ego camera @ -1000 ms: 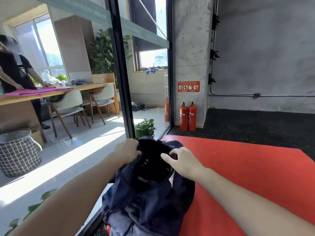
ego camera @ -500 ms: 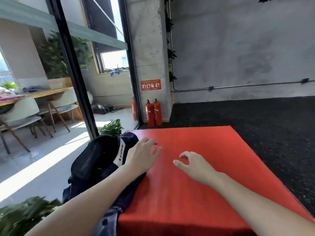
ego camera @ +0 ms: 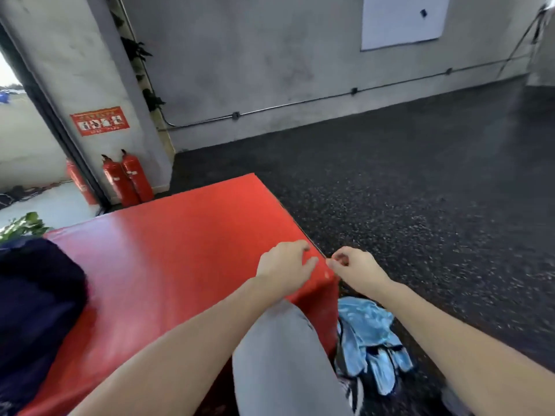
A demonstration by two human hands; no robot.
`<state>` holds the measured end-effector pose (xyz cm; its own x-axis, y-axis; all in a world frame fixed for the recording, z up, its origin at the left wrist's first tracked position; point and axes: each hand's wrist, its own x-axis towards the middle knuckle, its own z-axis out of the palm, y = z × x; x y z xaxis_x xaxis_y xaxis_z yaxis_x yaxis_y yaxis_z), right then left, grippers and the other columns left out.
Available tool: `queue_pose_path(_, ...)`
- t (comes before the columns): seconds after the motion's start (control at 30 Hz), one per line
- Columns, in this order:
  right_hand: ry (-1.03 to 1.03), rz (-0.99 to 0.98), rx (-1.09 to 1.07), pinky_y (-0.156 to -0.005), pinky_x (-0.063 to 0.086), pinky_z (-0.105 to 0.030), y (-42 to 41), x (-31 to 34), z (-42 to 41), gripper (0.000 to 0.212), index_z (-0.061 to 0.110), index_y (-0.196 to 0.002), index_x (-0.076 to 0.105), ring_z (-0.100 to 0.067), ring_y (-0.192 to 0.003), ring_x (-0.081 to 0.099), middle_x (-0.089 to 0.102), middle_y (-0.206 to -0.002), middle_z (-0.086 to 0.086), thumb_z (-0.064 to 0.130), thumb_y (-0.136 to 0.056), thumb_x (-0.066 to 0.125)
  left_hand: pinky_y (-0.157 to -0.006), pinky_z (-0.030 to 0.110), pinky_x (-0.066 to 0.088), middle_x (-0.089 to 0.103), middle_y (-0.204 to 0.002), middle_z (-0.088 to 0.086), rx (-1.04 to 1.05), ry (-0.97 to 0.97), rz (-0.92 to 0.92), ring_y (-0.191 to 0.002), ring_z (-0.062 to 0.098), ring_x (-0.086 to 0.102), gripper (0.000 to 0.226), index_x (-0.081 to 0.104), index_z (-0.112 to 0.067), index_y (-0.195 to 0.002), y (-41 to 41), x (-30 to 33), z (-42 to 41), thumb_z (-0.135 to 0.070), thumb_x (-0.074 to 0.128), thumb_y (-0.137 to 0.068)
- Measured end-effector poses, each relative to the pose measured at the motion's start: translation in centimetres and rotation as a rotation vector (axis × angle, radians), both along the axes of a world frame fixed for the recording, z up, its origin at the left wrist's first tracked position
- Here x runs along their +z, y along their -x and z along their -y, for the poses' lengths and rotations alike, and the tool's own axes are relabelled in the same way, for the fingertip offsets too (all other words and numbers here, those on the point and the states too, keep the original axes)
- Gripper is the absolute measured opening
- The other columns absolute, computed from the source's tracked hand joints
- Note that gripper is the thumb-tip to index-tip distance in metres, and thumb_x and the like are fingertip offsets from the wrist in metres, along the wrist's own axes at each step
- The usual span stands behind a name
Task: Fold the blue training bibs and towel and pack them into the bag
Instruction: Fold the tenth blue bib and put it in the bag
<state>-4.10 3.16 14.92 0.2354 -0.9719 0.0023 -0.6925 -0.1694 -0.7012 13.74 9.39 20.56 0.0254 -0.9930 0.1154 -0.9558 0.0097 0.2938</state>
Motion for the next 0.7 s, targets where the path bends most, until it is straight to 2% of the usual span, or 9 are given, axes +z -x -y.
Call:
queue_pose_path(0.2, -0.175, -0.119, -0.088, -0.077, 0.051, -0.032, 9.0, -8.1, 0.8, 0.026, 0.024, -0.101, 0.067, -0.018, -0.087, 0.064, 0.068, -0.087, 0.006, 0.048, -0.091, 0.064, -0.088, 0.039, 0.049, 0.066, -0.119, 0.006, -0.074, -0.246, 0.039, -0.112, 0.032, 0.062, 0.03, 0.064, -0.027, -0.114, 8.9, -7.6, 3.1, -0.045, 0.053, -0.093)
queue_pose_path(0.3, -0.282, -0.165, -0.11, -0.073, 0.046, -0.03, 12.0, -12.6, 1.0, 0.031, 0.022, -0.106, 0.066, -0.02, -0.087, 0.062, 0.067, -0.093, 0.002, 0.049, -0.091, 0.062, -0.09, 0.04, 0.049, 0.065, -0.121, 0.007, -0.075, -0.379, 0.046, -0.112, 0.032, 0.062, 0.032, 0.062, -0.024, -0.117, 10.9, -12.4, 3.7, -0.042, 0.052, -0.094)
queue_pose_path(0.37, -0.351, -0.188, -0.111, -0.073, 0.049, -0.031, 13.4, -15.4, 1.2, 0.03, 0.021, -0.105, 0.066, -0.021, -0.086, 0.063, 0.068, -0.094, -0.001, 0.047, -0.092, 0.062, -0.089, 0.041, 0.05, 0.064, -0.121, 0.008, -0.067, -0.473, 0.052, -0.111, 0.032, 0.062, 0.031, 0.062, -0.021, -0.117, 11.2, -15.4, 4.0, -0.04, 0.052, -0.094)
queue_pose_path(0.47, -0.436, -0.203, -0.116, -0.078, 0.055, -0.034, 14.5, -19.4, 1.5, 0.027, 0.021, -0.102, 0.067, -0.02, -0.086, 0.066, 0.071, -0.095, -0.002, 0.045, -0.092, 0.062, -0.086, 0.041, 0.051, 0.063, -0.121, 0.011, -0.062, -0.597, 0.068, -0.108, 0.033, 0.062, 0.029, 0.061, -0.016, -0.118, 11.2, -19.1, 4.2, -0.031, 0.054, -0.094)
queue_pose_path(0.57, -0.504, -0.194, -0.109, -0.072, 0.051, -0.032, 14.2, -23.0, 1.5, 0.024, 0.018, -0.092, 0.067, -0.019, -0.082, 0.065, 0.071, -0.088, -0.002, 0.042, -0.093, 0.062, -0.089, 0.041, 0.052, 0.061, -0.125, 0.012, -0.081, -0.691, 0.078, -0.109, 0.033, 0.062, 0.033, 0.058, -0.014, -0.126, 11.3, -22.0, 4.8, -0.021, 0.053, -0.094)
queue_pose_path(0.7, -0.616, -0.158, -0.09, -0.072, 0.054, -0.038, 12.6, -28.2, 1.8, 0.029, 0.006, -0.088, 0.068, -0.029, -0.08, 0.068, 0.072, -0.082, -0.012, 0.035, -0.092, 0.065, -0.097, 0.044, 0.052, 0.059, -0.131, 0.015, -0.109, -0.751, 0.041, -0.115, 0.035, 0.061, 0.038, 0.055, -0.014, -0.133, 12.0, -25.2, 6.3, -0.012, 0.052, -0.096)
